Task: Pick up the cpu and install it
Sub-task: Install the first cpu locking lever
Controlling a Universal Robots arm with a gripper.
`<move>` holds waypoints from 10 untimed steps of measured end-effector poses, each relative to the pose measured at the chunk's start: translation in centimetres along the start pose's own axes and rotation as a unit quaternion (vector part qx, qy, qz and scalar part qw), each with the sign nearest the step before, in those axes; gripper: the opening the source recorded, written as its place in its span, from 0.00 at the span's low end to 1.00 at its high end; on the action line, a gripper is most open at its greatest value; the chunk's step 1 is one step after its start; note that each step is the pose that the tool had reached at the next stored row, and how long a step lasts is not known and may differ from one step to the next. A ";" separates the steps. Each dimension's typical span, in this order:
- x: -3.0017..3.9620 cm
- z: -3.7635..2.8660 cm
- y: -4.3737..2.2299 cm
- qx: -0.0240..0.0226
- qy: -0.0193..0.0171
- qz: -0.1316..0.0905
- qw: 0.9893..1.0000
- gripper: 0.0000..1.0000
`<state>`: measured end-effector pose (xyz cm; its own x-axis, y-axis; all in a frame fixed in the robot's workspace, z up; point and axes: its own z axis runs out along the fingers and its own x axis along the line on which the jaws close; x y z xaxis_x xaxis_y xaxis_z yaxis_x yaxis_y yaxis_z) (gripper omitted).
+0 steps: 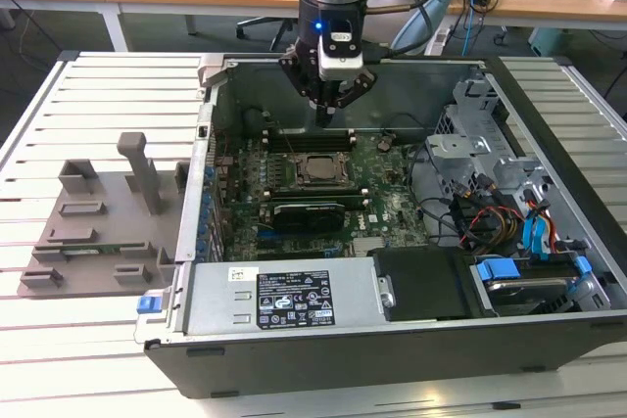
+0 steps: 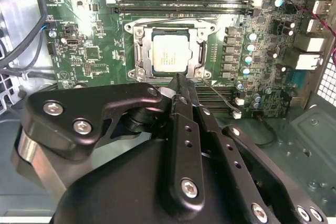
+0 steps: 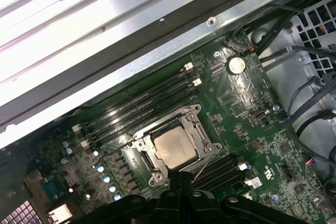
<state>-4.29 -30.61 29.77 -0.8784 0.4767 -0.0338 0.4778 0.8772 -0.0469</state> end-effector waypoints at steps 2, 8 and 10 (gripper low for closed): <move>0.00 0.00 0.00 0.000 0.000 -0.006 1.000 0.11; 0.00 0.00 0.00 -0.001 -0.001 -0.021 1.000 0.11; 0.00 0.00 0.00 -0.001 -0.001 -0.024 1.000 0.11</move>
<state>-4.29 -30.61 29.77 -0.9000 0.4345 -0.0339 0.4357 0.8989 -0.0470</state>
